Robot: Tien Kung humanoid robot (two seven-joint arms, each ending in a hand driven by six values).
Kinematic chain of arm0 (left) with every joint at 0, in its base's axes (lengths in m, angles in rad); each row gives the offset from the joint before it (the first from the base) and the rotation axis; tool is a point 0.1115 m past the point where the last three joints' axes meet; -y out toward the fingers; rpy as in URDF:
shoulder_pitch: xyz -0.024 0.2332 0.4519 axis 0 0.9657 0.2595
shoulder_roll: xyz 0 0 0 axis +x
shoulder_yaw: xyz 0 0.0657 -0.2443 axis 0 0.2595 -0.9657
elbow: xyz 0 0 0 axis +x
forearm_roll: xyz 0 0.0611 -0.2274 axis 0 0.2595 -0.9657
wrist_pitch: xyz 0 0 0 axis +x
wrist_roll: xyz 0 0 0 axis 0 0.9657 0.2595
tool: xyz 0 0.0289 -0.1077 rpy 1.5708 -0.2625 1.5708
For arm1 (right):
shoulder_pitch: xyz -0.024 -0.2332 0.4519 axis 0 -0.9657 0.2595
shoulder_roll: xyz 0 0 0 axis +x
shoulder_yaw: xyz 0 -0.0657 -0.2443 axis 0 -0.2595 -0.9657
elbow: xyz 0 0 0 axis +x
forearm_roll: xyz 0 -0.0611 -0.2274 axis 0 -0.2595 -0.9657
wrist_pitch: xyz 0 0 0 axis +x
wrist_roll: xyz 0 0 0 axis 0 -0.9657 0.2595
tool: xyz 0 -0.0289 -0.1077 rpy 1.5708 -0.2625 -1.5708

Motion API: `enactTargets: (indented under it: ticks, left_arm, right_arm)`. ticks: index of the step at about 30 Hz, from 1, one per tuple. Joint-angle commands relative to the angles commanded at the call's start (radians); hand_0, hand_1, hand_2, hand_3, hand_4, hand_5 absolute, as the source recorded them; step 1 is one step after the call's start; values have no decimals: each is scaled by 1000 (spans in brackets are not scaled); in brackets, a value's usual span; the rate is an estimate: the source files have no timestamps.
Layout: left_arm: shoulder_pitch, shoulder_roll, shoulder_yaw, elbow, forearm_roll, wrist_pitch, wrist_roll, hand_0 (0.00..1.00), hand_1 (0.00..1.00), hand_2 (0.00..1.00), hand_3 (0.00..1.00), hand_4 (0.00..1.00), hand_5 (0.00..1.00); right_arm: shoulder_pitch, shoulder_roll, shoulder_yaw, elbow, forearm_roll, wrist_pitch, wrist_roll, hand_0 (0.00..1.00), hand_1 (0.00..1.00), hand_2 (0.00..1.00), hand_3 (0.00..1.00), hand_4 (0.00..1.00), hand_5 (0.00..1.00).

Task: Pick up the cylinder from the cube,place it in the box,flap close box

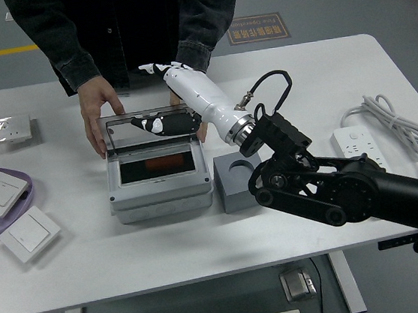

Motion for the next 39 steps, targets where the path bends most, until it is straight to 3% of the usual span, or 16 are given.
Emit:
enactTargets:
  ticks: [5,15,24,33,39]
  left_arm:
    - [-2,0,3,0,-1,0,-1,633,596,551,619,706,239]
    - [-2,-2,27,-3,-25,7,-30,633,598,551,618,706,239]
    - [-3,-3,29,-2,-31,8,-30,632,596,551,618,705,239]
    - [-1,0,42,-2,-47,10,-36,632,595,550,616,705,239]
    - [3,-1,40,-1,-48,12,-36,632,596,550,617,705,237]
  right_arm:
    - [9,-5,-47,-60,62,-3,23,928,837,805,828,857,425]
    - [-18,-28,-87,-42,86,-8,37,909,826,796,814,833,412]
    - [-52,-97,-119,96,109,-20,37,903,822,793,815,826,407]
    - [-97,-177,-153,262,260,-52,83,853,807,790,815,819,416]
    - [-126,-192,-153,310,428,-32,158,819,790,789,815,784,407]
